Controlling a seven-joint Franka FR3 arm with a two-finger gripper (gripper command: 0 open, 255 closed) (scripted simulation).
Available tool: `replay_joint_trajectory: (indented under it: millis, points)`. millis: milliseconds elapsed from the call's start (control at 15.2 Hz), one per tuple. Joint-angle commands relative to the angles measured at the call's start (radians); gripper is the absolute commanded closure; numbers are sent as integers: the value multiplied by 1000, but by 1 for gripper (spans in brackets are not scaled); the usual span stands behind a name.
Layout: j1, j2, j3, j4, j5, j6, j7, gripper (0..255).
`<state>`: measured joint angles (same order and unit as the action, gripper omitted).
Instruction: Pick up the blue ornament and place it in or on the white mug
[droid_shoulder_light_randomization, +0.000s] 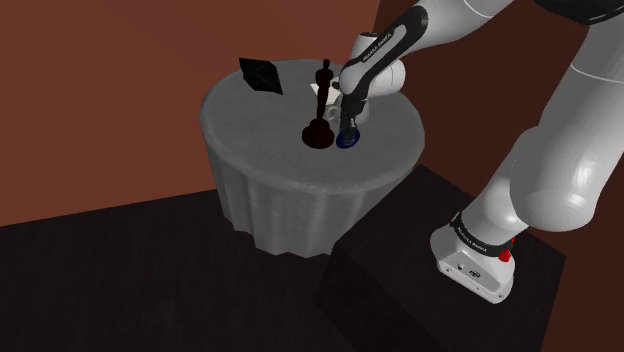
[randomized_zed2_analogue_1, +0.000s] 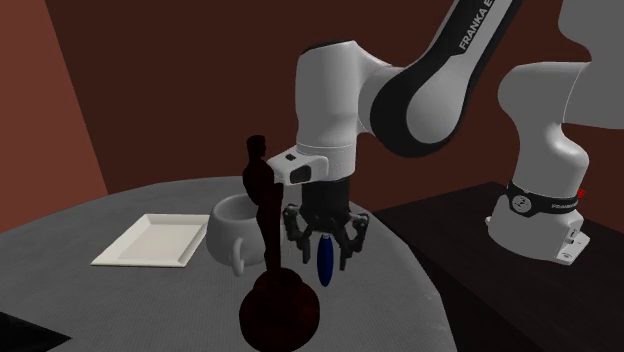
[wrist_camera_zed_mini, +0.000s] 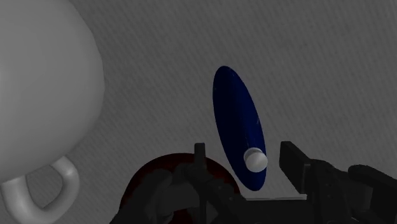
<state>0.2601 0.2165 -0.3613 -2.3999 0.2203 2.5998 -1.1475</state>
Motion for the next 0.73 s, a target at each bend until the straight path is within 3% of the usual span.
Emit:
replay_joint_trajectory:
  millis: [0,660]
  points:
    - [0,0,0,0,0,0,0,255]
    - [6,-26,-9,0,-23,-24,17,255]
